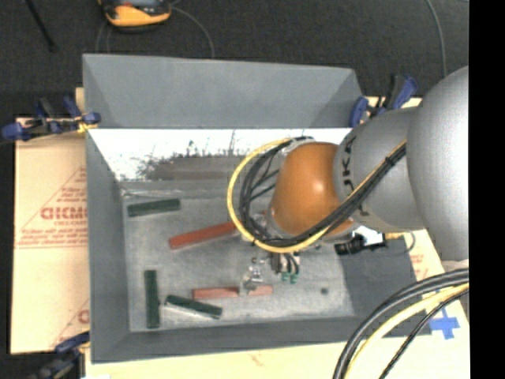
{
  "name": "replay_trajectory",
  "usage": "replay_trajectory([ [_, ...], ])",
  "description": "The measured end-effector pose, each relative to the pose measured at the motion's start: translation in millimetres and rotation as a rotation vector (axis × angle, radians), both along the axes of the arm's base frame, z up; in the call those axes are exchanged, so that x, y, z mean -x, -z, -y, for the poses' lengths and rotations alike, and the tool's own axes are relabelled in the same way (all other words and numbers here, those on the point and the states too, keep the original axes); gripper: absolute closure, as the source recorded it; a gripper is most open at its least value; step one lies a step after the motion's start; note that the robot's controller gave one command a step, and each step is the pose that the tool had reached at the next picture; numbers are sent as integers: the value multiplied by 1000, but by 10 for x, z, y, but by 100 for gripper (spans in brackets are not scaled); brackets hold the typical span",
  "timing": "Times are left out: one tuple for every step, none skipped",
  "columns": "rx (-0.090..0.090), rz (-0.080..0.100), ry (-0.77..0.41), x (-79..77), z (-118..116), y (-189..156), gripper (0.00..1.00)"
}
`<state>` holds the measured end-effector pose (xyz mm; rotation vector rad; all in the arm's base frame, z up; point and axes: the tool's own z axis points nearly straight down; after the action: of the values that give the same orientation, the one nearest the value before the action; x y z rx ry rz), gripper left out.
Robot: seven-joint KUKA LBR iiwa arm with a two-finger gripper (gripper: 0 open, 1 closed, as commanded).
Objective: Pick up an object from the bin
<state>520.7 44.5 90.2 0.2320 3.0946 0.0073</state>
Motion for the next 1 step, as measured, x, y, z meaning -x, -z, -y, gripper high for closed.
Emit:
replay_trajectory([
  [-2, -52, -34, 162, -56, -11, 100],
])
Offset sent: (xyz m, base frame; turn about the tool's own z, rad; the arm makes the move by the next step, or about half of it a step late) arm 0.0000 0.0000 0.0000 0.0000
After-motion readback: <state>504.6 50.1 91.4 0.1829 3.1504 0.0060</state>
